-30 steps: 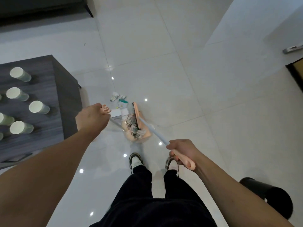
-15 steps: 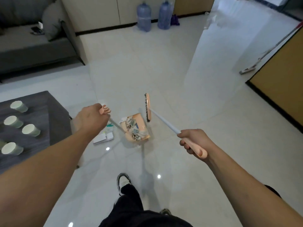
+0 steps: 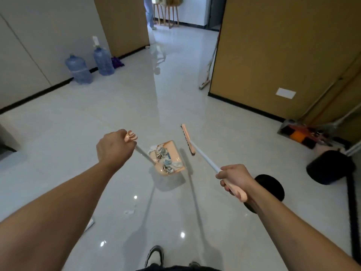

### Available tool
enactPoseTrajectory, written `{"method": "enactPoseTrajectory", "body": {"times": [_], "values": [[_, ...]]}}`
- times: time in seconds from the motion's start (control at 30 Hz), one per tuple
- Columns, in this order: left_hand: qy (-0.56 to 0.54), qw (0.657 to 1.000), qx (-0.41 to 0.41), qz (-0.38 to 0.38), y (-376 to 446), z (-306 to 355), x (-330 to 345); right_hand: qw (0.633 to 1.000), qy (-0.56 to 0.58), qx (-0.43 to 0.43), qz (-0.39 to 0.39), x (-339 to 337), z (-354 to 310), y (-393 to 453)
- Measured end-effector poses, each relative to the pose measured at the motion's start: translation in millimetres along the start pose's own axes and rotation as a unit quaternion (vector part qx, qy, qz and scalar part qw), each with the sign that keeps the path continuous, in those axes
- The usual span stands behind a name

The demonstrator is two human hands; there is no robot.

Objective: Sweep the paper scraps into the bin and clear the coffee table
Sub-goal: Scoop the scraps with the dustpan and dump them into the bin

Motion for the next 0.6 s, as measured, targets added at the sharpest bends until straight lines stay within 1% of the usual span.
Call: {"method": "enactPoseTrajectory", "body": {"times": [0.13, 0.23, 0.37, 0.5, 0.6], "values": [[-0.04, 0.994, 0.1, -0.016, 18, 78, 17, 0.995, 0.05, 0.021, 0.081, -46, 26, -19], [-0.074, 0.979, 0.187, -0.019, 18, 135, 27, 0.985, 0.1, 0.024, 0.135, -74, 44, -36], [-0.112, 0.951, 0.285, -0.027, 12, 202, 37, 0.965, 0.141, 0.037, 0.219, -106, 65, -66], [-0.136, 0.92, 0.367, -0.031, -8, 262, 47, 0.943, 0.181, 0.048, 0.276, -129, 88, -98], [-0.153, 0.888, 0.434, -0.032, -31, 301, 54, 0.921, 0.225, 0.06, 0.313, -145, 106, -118]]}}
Point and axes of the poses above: each hand's wrist, its own y-axis towards the middle knuckle, its own x-axis out of the palm, z = x × y, the point moved 3 cm from there along y, towards the middle knuckle, and after that the axes turned 7 degrees about z, right-handed, at the moved point
